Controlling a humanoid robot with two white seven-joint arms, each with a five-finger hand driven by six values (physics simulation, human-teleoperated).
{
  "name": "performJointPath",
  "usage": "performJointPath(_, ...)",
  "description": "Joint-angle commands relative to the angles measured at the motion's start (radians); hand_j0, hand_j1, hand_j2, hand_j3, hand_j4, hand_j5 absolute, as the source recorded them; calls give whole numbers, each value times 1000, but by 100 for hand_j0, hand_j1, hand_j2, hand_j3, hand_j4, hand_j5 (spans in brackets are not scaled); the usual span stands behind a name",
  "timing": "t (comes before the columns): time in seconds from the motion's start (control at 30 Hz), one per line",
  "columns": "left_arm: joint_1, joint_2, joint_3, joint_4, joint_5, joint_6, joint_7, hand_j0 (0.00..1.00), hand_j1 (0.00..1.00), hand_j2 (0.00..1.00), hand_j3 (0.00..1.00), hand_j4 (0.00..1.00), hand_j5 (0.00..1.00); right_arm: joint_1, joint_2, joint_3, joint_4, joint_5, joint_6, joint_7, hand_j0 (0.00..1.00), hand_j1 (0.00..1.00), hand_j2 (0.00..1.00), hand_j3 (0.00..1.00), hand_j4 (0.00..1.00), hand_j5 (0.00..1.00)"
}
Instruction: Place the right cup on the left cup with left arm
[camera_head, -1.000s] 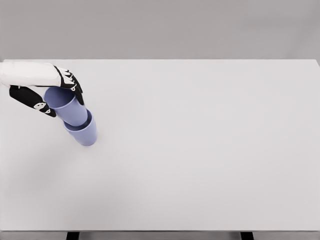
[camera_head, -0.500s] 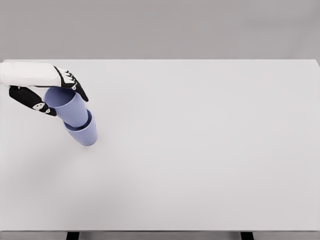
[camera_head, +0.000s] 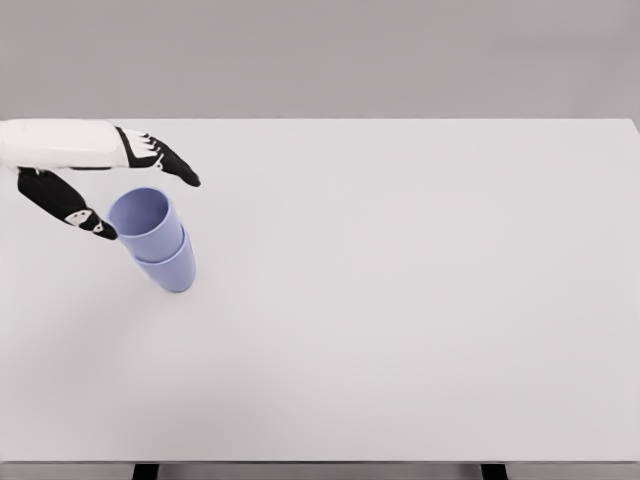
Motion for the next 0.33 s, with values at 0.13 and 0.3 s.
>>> performJointPath(0.13, -42, 22, 27, -125, 231, 3, 0, 100, 100, 100, 100, 100, 100, 0, 0, 0, 0, 1, 0, 0, 100, 100, 100, 100, 100, 100)
performJointPath(0.3, -10, -101, 36, -126, 249, 3, 0, 100, 100, 100, 100, 100, 100, 0, 0, 0, 0, 1, 0, 0, 100, 100, 100, 100, 100, 100)
